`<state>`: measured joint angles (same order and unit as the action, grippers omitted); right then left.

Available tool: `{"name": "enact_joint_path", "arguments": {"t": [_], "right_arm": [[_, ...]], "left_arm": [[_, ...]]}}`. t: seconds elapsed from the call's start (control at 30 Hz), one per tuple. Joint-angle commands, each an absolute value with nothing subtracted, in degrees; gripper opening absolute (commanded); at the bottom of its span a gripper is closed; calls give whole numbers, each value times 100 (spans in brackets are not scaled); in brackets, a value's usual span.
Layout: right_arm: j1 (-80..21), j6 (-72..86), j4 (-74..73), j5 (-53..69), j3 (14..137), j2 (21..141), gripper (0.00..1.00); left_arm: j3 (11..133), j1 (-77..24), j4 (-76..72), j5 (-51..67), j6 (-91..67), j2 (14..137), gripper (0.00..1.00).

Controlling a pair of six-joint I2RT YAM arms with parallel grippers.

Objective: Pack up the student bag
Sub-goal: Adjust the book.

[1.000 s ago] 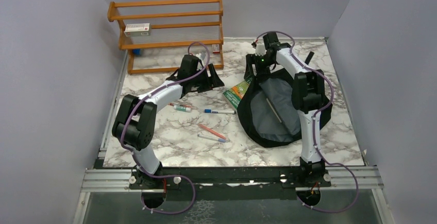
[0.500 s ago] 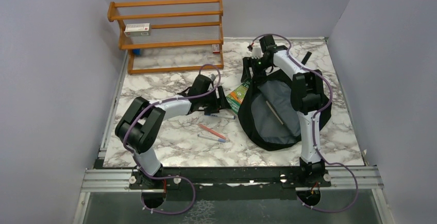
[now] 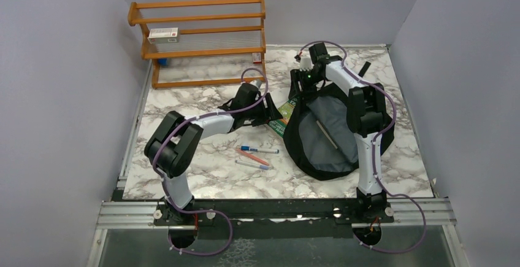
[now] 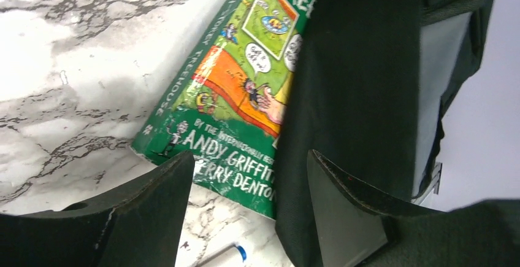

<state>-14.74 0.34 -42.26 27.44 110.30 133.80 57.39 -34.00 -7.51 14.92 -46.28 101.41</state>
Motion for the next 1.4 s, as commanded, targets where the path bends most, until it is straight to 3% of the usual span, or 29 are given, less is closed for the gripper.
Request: {"name": "enact_joint_path", "arguments": {"t": [0.0, 0.47, 0.73, 0.83, 1.13, 1.3, 1.37], "right_arm": [[-1574, -133, -4524, 2794, 10885, 13302, 60], [-1591, -145, -4302, 2493, 10826, 13131, 70], [-1600, -552, -3994, 2915, 10862, 13052, 75], [-1600, -733, -4162, 3019, 11138, 13245, 74], [-1646, -973, -4657, 3377, 11525, 13621, 56], [-1727, -985, -4799, 3181, 11599, 13736, 57], [-1748, -919, -4816, 2875, 11594, 13746, 61]], "left_arm": [[5758, -3419, -880, 1451, -4740, 10412, 68], [5299, -3475, -677, 1169, -4692, 9603, 68], [5326, -3568, -842, 1268, -4746, 9919, 68], [5406, -3624, -859, 1272, -4735, 10112, 68], [5529, -3665, -1061, 1341, -4797, 10598, 68], [5712, -3665, -1086, 1322, -4812, 10808, 68], [5755, -3658, -1073, 1321, -4806, 10835, 68]]}}
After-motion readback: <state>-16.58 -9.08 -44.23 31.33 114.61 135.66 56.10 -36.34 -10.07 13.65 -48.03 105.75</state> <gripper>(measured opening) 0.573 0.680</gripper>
